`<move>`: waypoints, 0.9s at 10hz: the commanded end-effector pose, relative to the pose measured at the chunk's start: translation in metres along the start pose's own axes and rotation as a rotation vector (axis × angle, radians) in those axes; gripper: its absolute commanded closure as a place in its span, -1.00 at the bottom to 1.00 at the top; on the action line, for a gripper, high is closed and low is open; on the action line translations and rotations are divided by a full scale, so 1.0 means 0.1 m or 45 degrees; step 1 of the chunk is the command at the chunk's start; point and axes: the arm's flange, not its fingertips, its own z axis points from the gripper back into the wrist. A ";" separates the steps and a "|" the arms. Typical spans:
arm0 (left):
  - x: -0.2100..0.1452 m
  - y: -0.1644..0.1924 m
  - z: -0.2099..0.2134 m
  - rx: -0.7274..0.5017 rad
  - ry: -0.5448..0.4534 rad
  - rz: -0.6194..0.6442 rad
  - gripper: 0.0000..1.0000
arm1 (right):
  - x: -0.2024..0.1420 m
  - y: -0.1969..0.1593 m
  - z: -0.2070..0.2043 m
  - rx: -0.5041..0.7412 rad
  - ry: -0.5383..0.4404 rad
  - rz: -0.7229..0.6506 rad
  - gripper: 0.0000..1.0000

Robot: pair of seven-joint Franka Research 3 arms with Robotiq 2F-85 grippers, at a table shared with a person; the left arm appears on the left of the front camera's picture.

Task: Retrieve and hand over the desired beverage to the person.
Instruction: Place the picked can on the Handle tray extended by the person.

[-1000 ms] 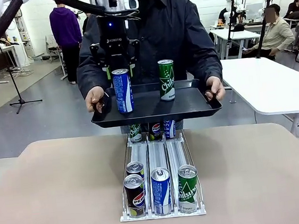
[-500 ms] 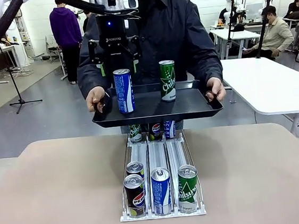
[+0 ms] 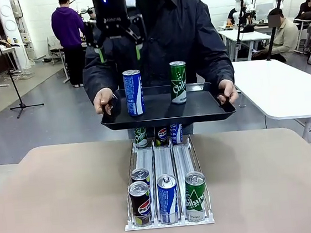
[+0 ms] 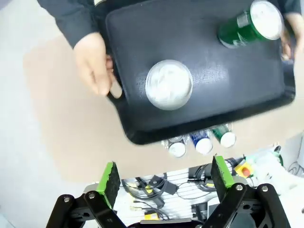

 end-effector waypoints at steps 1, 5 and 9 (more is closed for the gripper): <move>-0.87 0.34 -0.12 -0.036 -0.106 -0.111 -1.00 | 0.01 -0.02 0.01 0.026 -0.006 0.018 -1.00; -1.81 0.52 -0.42 -0.093 -0.206 -0.201 -1.00 | 0.01 -0.02 0.01 0.026 -0.006 0.018 -1.00; -1.93 0.52 -0.57 -0.105 -0.181 -0.180 -1.00 | 0.01 -0.02 0.01 0.026 -0.006 0.018 -1.00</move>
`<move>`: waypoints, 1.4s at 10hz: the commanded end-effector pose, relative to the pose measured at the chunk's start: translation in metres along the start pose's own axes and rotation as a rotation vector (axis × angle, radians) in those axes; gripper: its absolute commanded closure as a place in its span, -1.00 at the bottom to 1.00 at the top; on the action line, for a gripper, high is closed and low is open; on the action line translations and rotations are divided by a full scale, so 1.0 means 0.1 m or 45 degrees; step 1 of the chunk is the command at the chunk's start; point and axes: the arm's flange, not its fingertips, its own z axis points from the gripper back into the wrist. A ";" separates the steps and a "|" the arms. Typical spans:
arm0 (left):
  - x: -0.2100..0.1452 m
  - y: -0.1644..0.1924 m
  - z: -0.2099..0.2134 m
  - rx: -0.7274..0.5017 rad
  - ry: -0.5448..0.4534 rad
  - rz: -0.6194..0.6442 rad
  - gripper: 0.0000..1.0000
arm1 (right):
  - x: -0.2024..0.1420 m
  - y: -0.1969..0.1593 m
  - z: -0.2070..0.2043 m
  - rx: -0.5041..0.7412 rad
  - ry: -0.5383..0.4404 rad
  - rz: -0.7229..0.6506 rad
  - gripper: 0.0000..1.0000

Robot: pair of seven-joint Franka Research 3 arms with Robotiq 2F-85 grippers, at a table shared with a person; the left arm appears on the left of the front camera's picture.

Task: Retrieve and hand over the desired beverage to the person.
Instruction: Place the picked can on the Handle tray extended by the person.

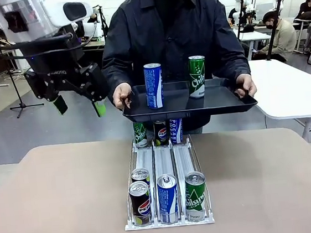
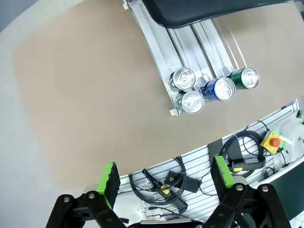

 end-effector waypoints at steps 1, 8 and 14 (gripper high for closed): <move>0.03 -0.01 0.04 0.003 -0.006 -0.004 -1.00 | 0.00 -0.01 0.01 0.026 -0.007 0.018 -1.00; 0.03 -0.01 0.04 0.003 -0.006 -0.004 -1.00 | 0.00 -0.01 0.01 0.026 -0.007 0.018 -1.00; -0.17 1.15 0.39 -0.194 -0.216 -0.470 -1.00 | 0.00 -0.01 0.01 0.026 -0.007 0.018 -1.00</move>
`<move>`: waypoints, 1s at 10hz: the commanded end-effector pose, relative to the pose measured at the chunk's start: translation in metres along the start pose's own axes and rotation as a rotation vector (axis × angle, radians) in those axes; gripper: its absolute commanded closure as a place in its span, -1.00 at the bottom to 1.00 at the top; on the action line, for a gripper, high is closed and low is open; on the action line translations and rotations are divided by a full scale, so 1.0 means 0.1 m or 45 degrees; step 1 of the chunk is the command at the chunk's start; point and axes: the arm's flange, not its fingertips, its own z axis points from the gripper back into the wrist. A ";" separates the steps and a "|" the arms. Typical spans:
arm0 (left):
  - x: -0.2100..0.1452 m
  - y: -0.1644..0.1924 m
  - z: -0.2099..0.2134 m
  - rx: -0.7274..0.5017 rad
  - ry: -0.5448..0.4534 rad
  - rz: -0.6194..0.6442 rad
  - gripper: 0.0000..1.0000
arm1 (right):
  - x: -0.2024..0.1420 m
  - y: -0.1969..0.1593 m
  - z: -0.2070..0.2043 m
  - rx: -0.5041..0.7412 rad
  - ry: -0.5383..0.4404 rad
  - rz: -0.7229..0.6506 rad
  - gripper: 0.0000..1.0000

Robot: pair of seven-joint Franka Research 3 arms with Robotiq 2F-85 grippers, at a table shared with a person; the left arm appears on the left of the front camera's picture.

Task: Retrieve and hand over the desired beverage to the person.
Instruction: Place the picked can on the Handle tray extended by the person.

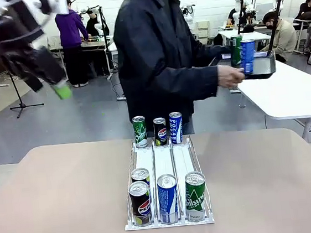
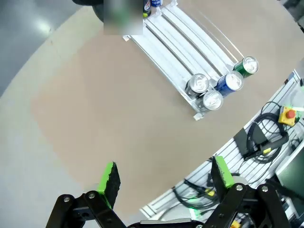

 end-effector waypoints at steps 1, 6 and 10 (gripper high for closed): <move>-0.36 0.35 0.00 -0.125 -0.081 -0.016 -1.00 | 0.01 -0.01 0.01 0.026 -0.007 0.019 -1.00; -1.06 1.04 -0.05 -0.290 -0.283 0.121 -1.00 | 0.01 -0.01 0.01 0.026 -0.007 0.019 -1.00; -1.21 1.19 0.01 -0.342 -0.314 0.183 -1.00 | 0.01 -0.01 0.01 0.026 -0.007 0.019 -1.00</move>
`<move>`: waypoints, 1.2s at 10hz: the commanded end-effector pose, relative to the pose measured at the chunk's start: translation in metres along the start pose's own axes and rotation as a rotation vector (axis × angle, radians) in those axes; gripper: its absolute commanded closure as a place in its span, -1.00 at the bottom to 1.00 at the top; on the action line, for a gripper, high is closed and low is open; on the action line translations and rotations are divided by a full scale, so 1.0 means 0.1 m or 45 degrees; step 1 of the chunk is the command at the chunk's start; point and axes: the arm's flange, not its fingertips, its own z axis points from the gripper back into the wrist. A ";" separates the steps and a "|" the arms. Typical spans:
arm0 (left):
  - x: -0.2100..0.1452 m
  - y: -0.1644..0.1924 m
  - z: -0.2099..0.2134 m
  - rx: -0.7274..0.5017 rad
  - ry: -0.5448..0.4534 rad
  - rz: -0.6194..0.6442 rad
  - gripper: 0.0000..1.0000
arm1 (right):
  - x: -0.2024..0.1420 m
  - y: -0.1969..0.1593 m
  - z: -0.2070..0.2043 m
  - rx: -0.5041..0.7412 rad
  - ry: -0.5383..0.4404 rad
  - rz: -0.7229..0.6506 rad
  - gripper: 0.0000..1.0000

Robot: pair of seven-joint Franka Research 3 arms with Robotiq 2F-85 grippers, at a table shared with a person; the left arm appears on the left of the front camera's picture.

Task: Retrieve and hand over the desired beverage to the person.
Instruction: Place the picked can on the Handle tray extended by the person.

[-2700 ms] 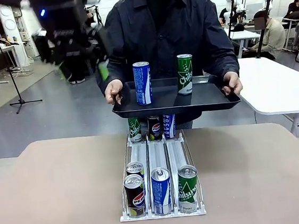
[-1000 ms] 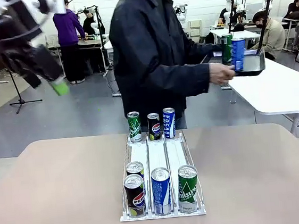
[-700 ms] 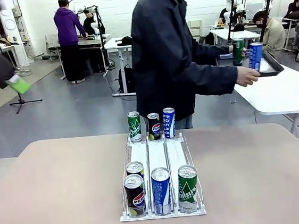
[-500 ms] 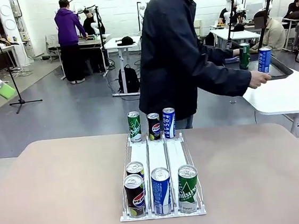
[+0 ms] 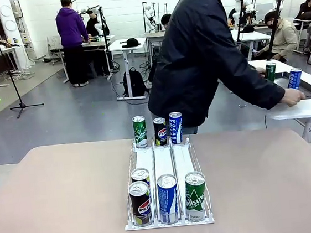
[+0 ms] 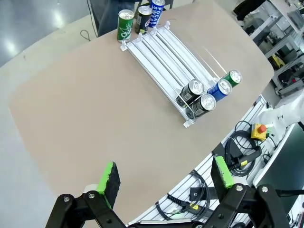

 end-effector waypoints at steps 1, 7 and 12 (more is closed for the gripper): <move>0.01 -0.01 -0.02 0.004 0.010 -0.010 -1.00 | 0.01 -0.01 0.01 0.026 -0.007 0.018 -1.00; 0.01 -0.01 -0.02 0.004 0.010 -0.010 -1.00 | 0.01 -0.01 0.01 0.026 -0.007 0.018 -1.00; 0.01 -0.01 -0.02 0.004 0.010 -0.010 -1.00 | 0.01 -0.01 0.01 0.026 -0.007 0.018 -1.00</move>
